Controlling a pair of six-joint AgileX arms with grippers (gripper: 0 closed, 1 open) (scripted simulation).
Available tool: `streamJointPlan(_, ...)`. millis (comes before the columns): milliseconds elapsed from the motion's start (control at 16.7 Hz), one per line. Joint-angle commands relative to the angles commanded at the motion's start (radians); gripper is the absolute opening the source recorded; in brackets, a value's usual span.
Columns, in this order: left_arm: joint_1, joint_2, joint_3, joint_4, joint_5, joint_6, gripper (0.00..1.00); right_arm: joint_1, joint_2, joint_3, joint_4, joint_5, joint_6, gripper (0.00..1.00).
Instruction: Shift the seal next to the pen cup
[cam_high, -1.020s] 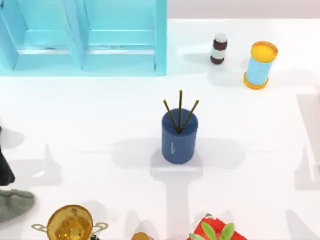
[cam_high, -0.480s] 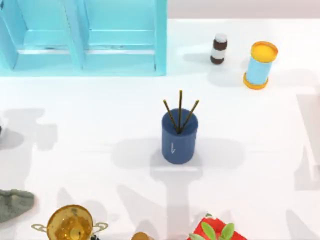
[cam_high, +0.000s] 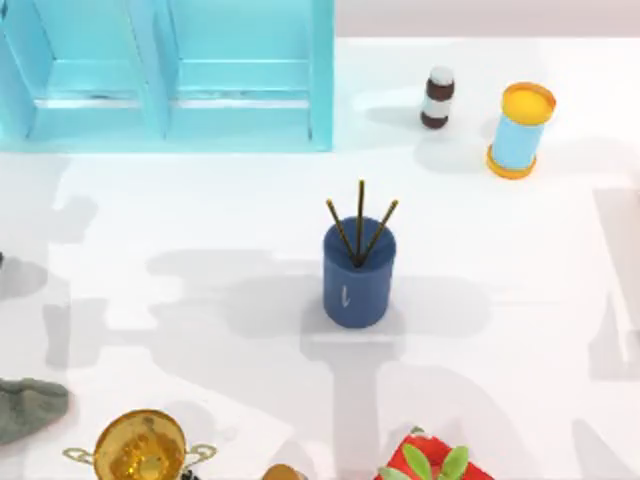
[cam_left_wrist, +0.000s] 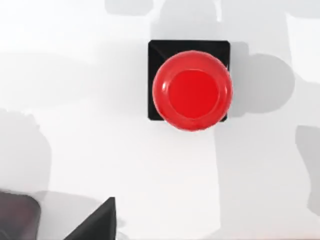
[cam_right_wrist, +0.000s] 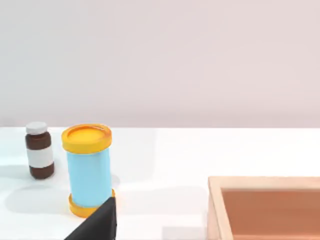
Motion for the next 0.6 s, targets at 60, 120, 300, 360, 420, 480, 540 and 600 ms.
streamJointPlan(60, 0.006, 0.069, 0.068, -0.047, 0.001, 0.009, 1.00, 0.000, 0.000, 0.000, 0.000, 0.000, 0.000, 1.00)
streamJointPlan(120, 0.012, 0.133, 0.131, -0.088, 0.002, 0.017, 1.00, 0.000, 0.000, 0.000, 0.000, 0.000, 0.000, 1.00)
streamJointPlan(300, 0.024, 0.276, 0.274, -0.180, 0.003, 0.036, 1.00, 0.000, 0.000, 0.000, 0.000, 0.000, 0.000, 1.00)
streamJointPlan(360, 0.027, 0.303, 0.303, -0.198, 0.003, 0.040, 1.00, 0.000, 0.000, 0.000, 0.000, 0.000, 0.000, 1.00)
streamJointPlan(420, 0.029, 0.319, 0.322, -0.210, 0.003, 0.042, 1.00, 0.000, 0.000, 0.000, 0.000, 0.000, 0.000, 1.00)
streamJointPlan(480, 0.030, 0.326, 0.330, -0.215, 0.003, 0.043, 1.00, 0.000, 0.000, 0.000, 0.000, 0.000, 0.000, 1.00)
streamJointPlan(540, 0.030, 0.326, 0.330, -0.215, 0.003, 0.043, 1.00, 0.000, 0.000, 0.000, 0.000, 0.000, 0.000, 1.00)
streamJointPlan(600, 0.030, 0.326, 0.330, -0.215, 0.003, 0.043, 1.00, 0.000, 0.000, 0.000, 0.000, 0.000, 0.000, 1.00)
